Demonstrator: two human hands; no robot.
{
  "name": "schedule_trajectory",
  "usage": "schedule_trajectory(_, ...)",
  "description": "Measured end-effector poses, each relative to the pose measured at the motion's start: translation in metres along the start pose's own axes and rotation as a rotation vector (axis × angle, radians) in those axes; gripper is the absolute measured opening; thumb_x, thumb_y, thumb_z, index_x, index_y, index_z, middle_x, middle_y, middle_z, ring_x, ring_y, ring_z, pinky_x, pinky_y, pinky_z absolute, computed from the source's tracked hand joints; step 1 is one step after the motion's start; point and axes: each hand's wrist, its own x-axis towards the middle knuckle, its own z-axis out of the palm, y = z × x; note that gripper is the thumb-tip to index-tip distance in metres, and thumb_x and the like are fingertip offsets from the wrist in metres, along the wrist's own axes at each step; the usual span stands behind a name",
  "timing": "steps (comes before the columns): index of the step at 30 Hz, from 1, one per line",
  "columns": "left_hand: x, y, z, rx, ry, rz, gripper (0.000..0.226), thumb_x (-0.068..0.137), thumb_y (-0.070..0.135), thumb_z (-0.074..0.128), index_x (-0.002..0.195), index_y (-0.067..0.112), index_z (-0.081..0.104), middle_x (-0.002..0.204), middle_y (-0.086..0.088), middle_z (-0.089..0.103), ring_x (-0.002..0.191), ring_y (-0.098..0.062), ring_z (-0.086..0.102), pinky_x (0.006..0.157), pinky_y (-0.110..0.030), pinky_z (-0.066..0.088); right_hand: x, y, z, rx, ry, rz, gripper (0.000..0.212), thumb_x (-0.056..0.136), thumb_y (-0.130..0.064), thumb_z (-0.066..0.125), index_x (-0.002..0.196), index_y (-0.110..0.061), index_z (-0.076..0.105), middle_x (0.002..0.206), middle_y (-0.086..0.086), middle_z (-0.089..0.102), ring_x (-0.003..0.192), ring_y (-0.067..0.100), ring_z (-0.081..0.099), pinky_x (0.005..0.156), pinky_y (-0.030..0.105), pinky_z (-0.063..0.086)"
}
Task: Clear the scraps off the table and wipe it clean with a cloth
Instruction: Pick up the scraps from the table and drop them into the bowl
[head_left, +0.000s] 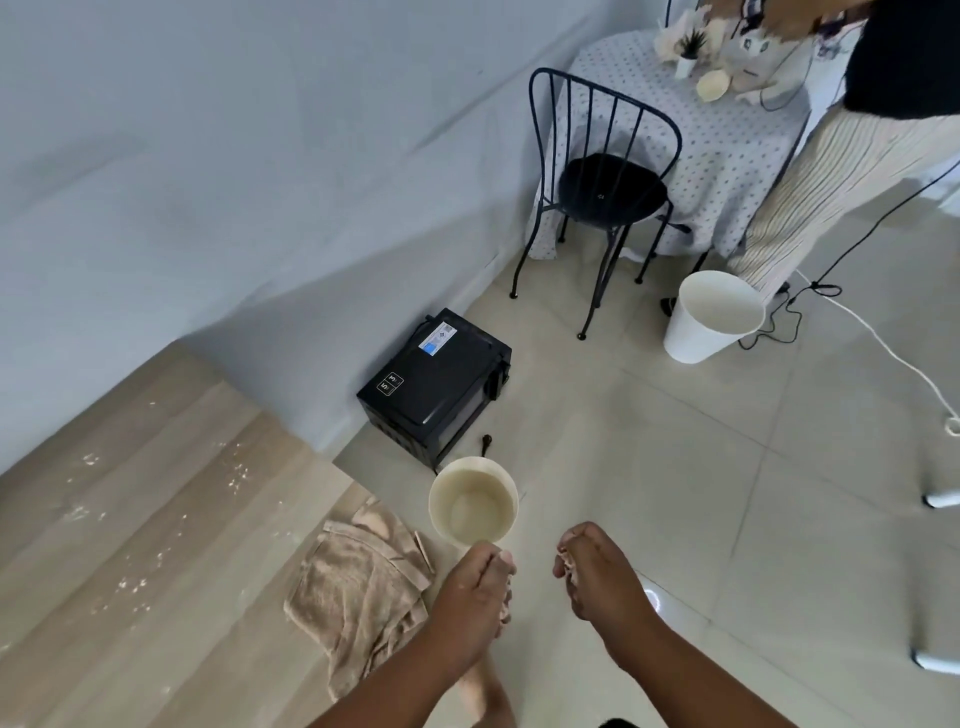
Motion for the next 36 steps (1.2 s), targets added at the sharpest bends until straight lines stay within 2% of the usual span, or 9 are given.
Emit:
schedule_trajectory(2,0.013,0.006,-0.005,-0.005,-0.011,-0.014,0.025,0.104,0.029,0.052,0.084,0.018,0.061,0.063,0.003,0.052,0.057,-0.018,0.049,0.052,-0.03,0.041,0.005,-0.009,0.004,-0.009,-0.005,0.005,0.013,0.082,-0.023,0.05,0.074,-0.025,0.06,0.067,0.005,0.063,0.044,0.015,0.036,0.043,0.021,0.026)
schedule_trajectory(5,0.032,0.015,-0.009,-0.023,0.01,-0.039,0.026,0.103,0.031,0.052,0.081,0.025,0.063,0.064,0.003,0.056,0.06,-0.018,0.052,0.055,-0.032,0.044,0.018,-0.019,0.006,-0.051,-0.02,0.017,0.027,0.094,-0.013,0.047,0.074,-0.025,0.06,0.068,0.004,0.063,0.044,0.016,0.036,0.044,0.021,0.025)
schedule_trajectory(8,0.051,0.022,-0.008,-0.059,0.044,-0.066,0.027,0.103,0.029,0.051,0.08,0.026,0.064,0.064,0.004,0.057,0.059,-0.018,0.053,0.055,-0.031,0.043,0.035,-0.03,0.005,-0.097,-0.035,0.021,0.021,0.096,-0.012,0.047,0.081,-0.019,0.06,0.069,0.004,0.064,0.045,0.016,0.038,0.045,0.023,0.026)
schedule_trajectory(16,0.085,0.033,-0.001,-0.21,0.169,-0.157,0.018,0.104,0.02,0.05,0.094,0.007,0.059,0.067,-0.001,0.056,0.059,-0.017,0.05,0.053,-0.027,0.039,0.095,-0.047,0.002,-0.205,-0.122,0.075,0.013,0.097,-0.014,0.048,0.095,-0.008,0.058,0.069,0.001,0.065,0.049,0.017,0.042,0.046,0.025,0.029)
schedule_trajectory(19,0.102,0.03,0.008,-0.263,0.24,-0.202,0.014,0.102,0.015,0.049,0.093,0.008,0.057,0.067,-0.001,0.057,0.055,-0.016,0.049,0.052,-0.024,0.038,0.124,-0.052,-0.003,-0.234,-0.197,0.099,0.012,0.098,-0.012,0.046,0.095,-0.007,0.056,0.07,0.002,0.063,0.047,0.017,0.042,0.044,0.024,0.028)
schedule_trajectory(24,0.136,0.015,0.036,-0.342,0.36,-0.248,0.013,0.098,0.019,0.05,0.09,0.019,0.06,0.068,-0.001,0.061,0.056,-0.016,0.054,0.048,-0.026,0.039,0.176,-0.05,-0.014,-0.271,-0.296,0.155,0.015,0.094,-0.011,0.045,0.086,-0.015,0.058,0.073,0.001,0.064,0.048,0.017,0.045,0.043,0.023,0.031)
schedule_trajectory(29,0.173,-0.014,0.062,-0.509,0.474,-0.33,0.013,0.087,0.034,0.054,0.085,0.029,0.066,0.072,-0.003,0.065,0.062,-0.018,0.059,0.052,-0.032,0.046,0.225,-0.036,-0.02,-0.327,-0.307,0.219,0.016,0.073,-0.029,0.049,0.077,-0.018,0.06,0.067,0.004,0.06,0.048,0.019,0.046,0.044,0.026,0.034)
schedule_trajectory(34,0.204,-0.053,0.065,-0.682,0.62,-0.382,0.012,0.081,0.041,0.056,0.081,0.034,0.066,0.069,-0.002,0.063,0.056,-0.017,0.056,0.049,-0.031,0.044,0.266,-0.009,-0.013,-0.357,-0.315,0.303,0.016,0.072,-0.028,0.049,0.075,-0.018,0.061,0.064,0.007,0.056,0.048,0.019,0.046,0.045,0.028,0.033)
schedule_trajectory(36,0.219,-0.067,0.059,-0.75,0.67,-0.409,0.011,0.083,0.036,0.056,0.078,0.034,0.065,0.065,0.0,0.062,0.05,-0.014,0.053,0.046,-0.028,0.041,0.28,0.0,-0.006,-0.351,-0.307,0.332,0.014,0.073,-0.026,0.05,0.074,-0.018,0.061,0.064,0.004,0.056,0.047,0.017,0.046,0.045,0.027,0.033)
